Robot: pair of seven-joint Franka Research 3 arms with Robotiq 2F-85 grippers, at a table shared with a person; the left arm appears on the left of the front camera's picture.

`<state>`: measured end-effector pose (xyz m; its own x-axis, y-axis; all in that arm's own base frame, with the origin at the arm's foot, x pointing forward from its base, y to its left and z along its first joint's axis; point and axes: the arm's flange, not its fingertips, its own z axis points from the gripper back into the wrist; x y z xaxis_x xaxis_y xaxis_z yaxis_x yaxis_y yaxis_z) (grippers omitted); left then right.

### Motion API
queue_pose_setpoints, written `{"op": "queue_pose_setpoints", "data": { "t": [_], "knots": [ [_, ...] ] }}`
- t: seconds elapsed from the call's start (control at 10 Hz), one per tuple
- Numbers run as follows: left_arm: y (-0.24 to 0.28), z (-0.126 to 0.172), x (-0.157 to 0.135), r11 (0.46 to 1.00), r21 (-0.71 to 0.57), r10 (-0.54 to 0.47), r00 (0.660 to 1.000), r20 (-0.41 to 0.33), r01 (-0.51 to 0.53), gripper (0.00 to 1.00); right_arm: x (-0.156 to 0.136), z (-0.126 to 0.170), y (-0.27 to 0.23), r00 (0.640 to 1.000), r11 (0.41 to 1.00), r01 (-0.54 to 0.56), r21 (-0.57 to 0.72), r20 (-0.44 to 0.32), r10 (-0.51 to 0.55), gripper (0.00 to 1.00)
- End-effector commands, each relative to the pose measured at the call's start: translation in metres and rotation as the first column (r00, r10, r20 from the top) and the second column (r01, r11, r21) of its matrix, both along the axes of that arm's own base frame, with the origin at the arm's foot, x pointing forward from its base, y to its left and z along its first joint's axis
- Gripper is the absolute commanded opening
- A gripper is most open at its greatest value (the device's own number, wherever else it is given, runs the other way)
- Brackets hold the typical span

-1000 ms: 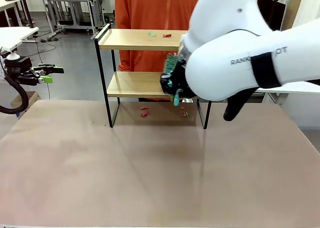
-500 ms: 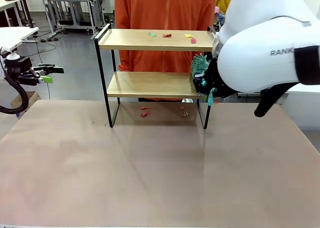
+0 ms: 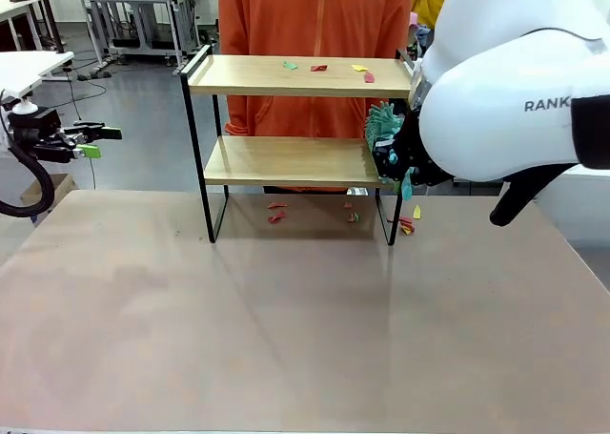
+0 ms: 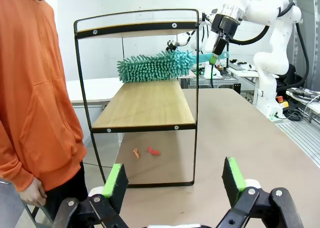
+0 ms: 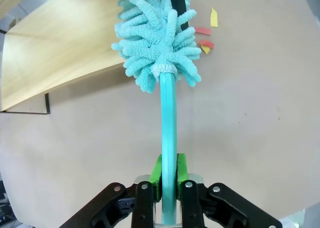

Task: Clean the shelf.
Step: Clean the specific section of the Shelf indicated by the human with the Duster.

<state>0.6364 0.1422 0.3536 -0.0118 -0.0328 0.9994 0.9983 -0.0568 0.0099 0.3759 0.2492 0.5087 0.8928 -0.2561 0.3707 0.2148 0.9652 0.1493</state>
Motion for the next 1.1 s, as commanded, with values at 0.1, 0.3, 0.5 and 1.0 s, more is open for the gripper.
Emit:
{"op": "queue_pose_setpoints", "data": {
  "t": [0.1, 0.3, 0.5, 1.0],
  "knots": [
    [-0.001, 0.003, -0.002, 1.000, 0.003, -0.005, 1.000, 0.001, 0.005, 1.00, -0.005, 0.010, 0.005, 0.997, 0.997, -0.067, 0.024, 0.047, 0.066, 0.13],
    [-0.001, 0.003, -0.002, 1.000, 0.003, -0.005, 1.000, 0.001, 0.005, 1.00, -0.023, 0.023, 0.001, 0.971, 0.980, -0.200, 0.004, 0.133, 0.198, 0.13],
    [-0.001, 0.003, -0.002, 1.000, 0.003, -0.005, 1.000, 0.001, 0.005, 1.00, -0.032, 0.027, -0.005, 0.928, 0.939, -0.344, -0.011, 0.147, 0.342, 0.13],
    [-0.001, 0.003, -0.002, 1.000, 0.003, -0.005, 1.000, 0.001, 0.005, 1.00, -0.057, 0.044, -0.037, 0.738, 0.734, -0.674, 0.082, 0.117, 0.665, 0.13]
  ]
}}
